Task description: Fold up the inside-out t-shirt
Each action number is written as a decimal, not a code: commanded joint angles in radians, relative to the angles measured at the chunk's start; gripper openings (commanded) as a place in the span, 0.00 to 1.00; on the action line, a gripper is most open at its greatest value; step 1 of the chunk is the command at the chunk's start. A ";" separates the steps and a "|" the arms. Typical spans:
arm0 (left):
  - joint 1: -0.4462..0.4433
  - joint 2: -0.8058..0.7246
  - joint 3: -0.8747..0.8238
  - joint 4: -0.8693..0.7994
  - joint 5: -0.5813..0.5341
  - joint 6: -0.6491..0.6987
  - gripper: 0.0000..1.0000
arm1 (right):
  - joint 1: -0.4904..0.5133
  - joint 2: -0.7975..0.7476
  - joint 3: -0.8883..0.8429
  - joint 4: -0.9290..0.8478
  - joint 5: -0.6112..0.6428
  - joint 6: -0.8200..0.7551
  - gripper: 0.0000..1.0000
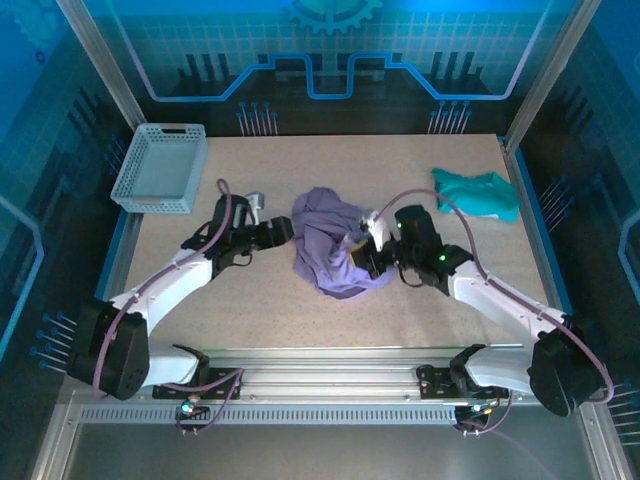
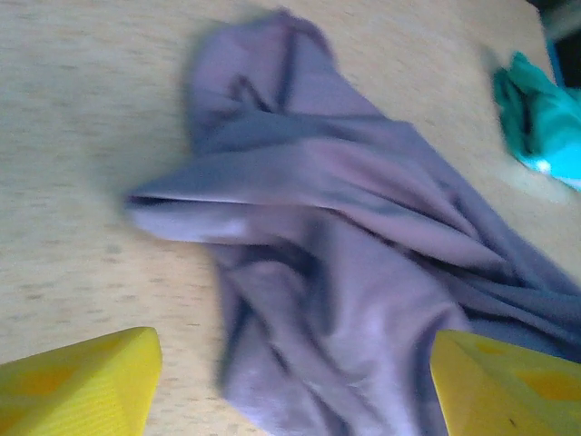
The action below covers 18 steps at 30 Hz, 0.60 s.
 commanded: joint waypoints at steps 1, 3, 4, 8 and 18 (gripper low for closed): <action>-0.077 0.094 0.118 -0.076 -0.022 0.136 0.81 | 0.013 -0.065 -0.080 0.015 0.026 0.043 0.00; -0.104 0.182 0.208 -0.133 -0.016 0.182 0.82 | 0.014 -0.093 -0.112 0.022 0.034 0.055 0.00; -0.120 0.230 0.264 -0.158 -0.020 0.215 0.83 | 0.015 -0.105 -0.121 0.017 0.045 0.056 0.00; -0.185 0.403 0.438 -0.291 -0.089 0.353 0.86 | 0.012 -0.127 -0.114 -0.012 0.057 0.040 0.00; -0.253 0.637 0.657 -0.418 -0.173 0.513 0.66 | -0.021 -0.135 -0.041 -0.078 0.069 -0.007 0.00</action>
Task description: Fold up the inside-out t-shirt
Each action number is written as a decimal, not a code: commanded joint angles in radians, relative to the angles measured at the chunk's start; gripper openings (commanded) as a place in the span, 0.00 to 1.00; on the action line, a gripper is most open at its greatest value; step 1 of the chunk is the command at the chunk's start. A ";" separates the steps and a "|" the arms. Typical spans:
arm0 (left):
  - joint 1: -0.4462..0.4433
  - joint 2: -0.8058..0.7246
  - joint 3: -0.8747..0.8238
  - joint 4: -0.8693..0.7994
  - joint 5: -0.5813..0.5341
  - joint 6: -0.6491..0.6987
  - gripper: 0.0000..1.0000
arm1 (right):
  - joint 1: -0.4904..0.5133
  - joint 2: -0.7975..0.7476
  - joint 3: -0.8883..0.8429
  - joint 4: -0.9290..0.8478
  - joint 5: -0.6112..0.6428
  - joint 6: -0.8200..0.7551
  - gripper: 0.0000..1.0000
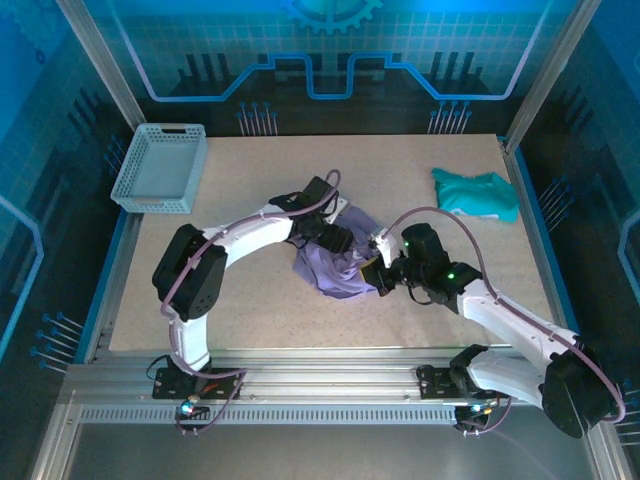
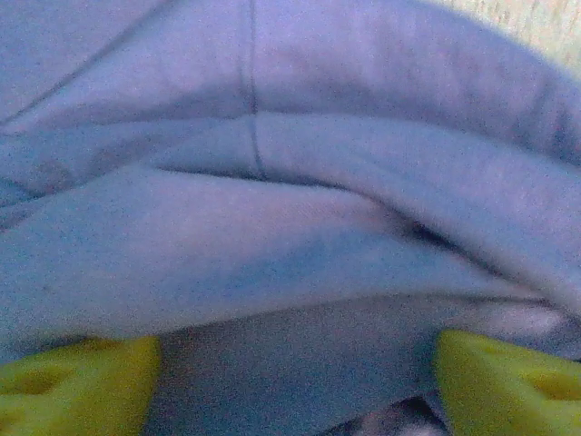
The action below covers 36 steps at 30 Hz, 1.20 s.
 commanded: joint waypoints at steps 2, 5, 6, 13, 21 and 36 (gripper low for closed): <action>0.011 0.066 0.104 -0.067 -0.058 0.069 0.43 | -0.028 -0.033 0.068 -0.046 0.002 -0.030 0.00; 0.045 0.079 0.188 -0.068 -0.051 0.016 0.00 | -0.041 -0.074 0.109 -0.059 -0.015 -0.062 0.00; 0.067 0.068 0.212 -0.062 -0.032 -0.007 0.00 | -0.046 -0.091 0.129 -0.059 -0.034 -0.081 0.00; 0.375 -0.231 0.113 0.152 0.179 -0.395 0.00 | -0.038 -0.271 0.104 0.044 -0.107 -0.197 0.00; 0.547 -0.397 -0.095 0.303 0.251 -0.544 0.00 | 0.002 -0.153 0.021 0.078 0.080 -0.166 0.00; 0.522 -0.386 -0.305 0.171 0.041 -0.457 0.58 | 0.014 -0.028 -0.005 0.088 0.105 -0.053 0.00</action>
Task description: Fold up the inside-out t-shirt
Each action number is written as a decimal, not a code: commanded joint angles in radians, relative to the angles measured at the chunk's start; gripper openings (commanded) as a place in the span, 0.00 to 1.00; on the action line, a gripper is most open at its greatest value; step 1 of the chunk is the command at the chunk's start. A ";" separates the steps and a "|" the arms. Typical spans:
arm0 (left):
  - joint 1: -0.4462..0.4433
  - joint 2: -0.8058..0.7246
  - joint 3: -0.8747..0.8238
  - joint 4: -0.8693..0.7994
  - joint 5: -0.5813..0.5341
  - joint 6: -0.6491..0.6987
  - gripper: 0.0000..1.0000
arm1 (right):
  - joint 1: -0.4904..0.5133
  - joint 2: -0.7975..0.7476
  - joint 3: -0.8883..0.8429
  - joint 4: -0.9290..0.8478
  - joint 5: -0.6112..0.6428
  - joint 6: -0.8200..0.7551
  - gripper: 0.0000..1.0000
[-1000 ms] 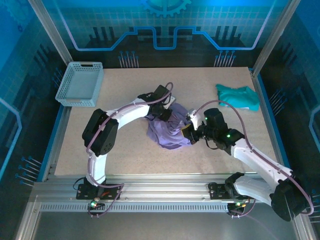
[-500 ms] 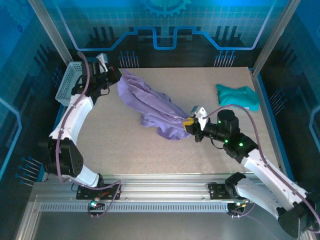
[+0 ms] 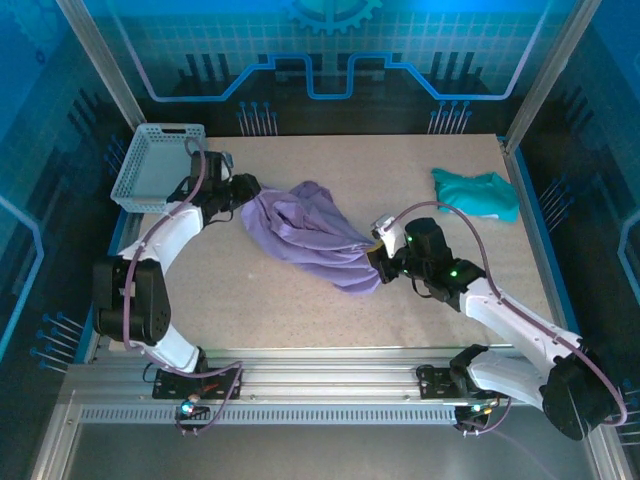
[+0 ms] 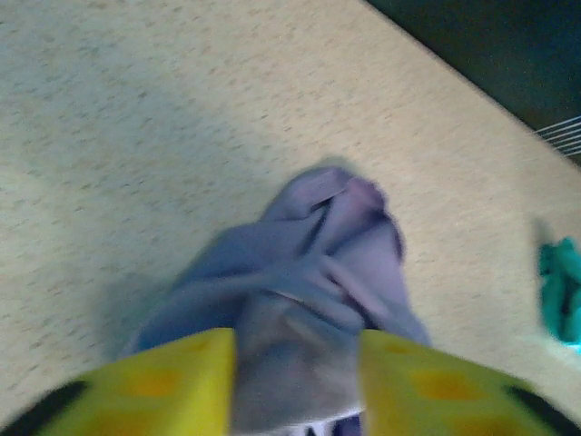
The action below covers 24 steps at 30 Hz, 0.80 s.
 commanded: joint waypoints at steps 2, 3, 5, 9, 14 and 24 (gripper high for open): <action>-0.070 -0.139 -0.111 -0.086 -0.136 0.035 0.69 | 0.045 -0.017 -0.033 0.053 -0.076 0.014 0.00; -0.109 -0.181 -0.145 -0.094 -0.158 0.036 0.73 | 0.058 -0.017 -0.037 0.060 -0.076 0.010 0.00; -0.178 -0.224 -0.188 -0.101 -0.174 0.038 0.77 | 0.073 -0.011 -0.047 0.080 -0.076 0.009 0.00; -0.229 -0.158 -0.183 -0.133 -0.169 0.044 0.77 | 0.075 0.011 -0.042 0.093 -0.084 0.008 0.00; -0.228 -0.128 -0.185 -0.158 -0.202 0.066 0.76 | 0.076 0.004 -0.028 0.076 -0.084 -0.002 0.00; -0.198 0.004 -0.141 -0.063 -0.143 0.048 0.55 | 0.076 -0.007 -0.028 0.067 -0.075 0.000 0.00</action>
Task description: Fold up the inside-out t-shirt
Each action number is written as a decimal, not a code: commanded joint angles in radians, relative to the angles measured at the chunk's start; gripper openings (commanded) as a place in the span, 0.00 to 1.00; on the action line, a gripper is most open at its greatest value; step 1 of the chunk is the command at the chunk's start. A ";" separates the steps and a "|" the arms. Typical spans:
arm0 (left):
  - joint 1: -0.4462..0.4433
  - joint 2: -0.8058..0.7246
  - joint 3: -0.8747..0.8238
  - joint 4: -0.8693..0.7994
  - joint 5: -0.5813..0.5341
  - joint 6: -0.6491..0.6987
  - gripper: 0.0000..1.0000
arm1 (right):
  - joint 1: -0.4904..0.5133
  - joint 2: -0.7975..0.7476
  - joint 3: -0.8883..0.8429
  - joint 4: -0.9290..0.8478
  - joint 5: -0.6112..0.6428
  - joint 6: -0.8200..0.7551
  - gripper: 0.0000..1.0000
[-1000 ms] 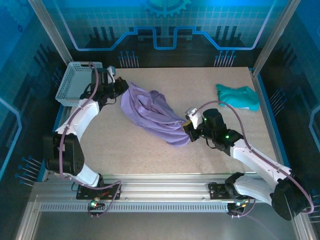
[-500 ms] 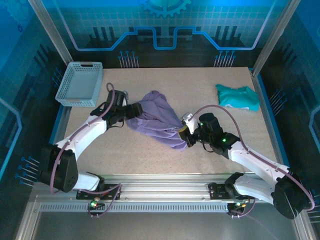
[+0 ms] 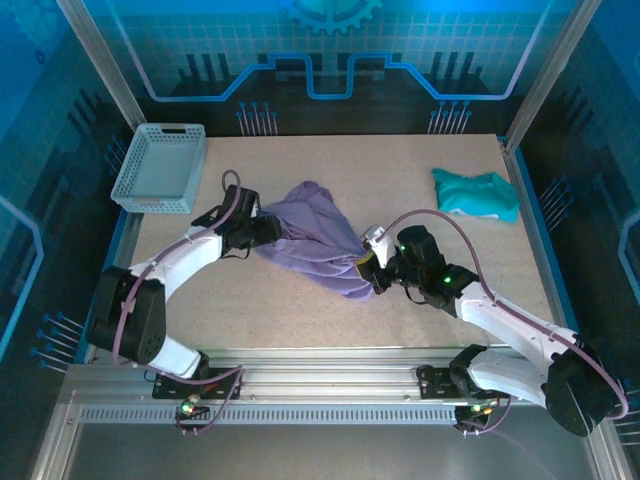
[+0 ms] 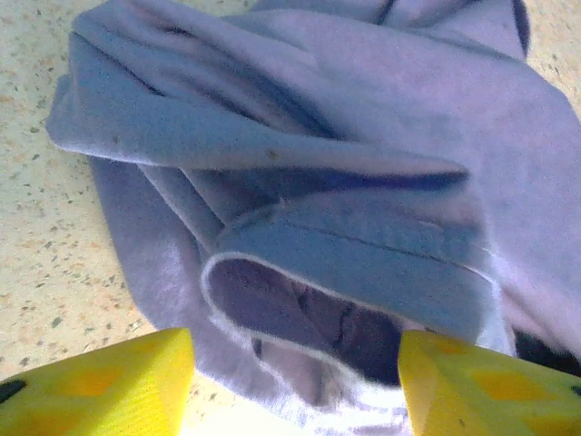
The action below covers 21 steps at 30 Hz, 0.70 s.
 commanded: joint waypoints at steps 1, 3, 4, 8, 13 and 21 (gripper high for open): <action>0.018 0.097 0.061 0.043 0.030 -0.002 0.50 | 0.011 -0.022 0.013 0.016 -0.007 -0.001 0.00; 0.038 0.128 0.100 0.070 0.070 -0.009 0.35 | 0.011 -0.031 0.008 0.027 -0.008 0.006 0.00; 0.046 0.133 0.122 0.073 0.102 -0.014 0.27 | 0.012 -0.036 0.005 0.035 -0.010 0.013 0.00; 0.063 -0.016 0.148 0.157 0.242 -0.042 0.00 | 0.100 -0.098 -0.007 0.004 -0.091 -0.076 0.07; 0.081 -0.187 0.221 0.246 0.420 -0.104 0.00 | 0.332 0.047 0.122 -0.213 0.065 -0.209 0.28; 0.090 -0.218 0.274 0.324 0.633 -0.115 0.00 | 0.048 0.006 0.048 0.227 -0.090 0.070 0.54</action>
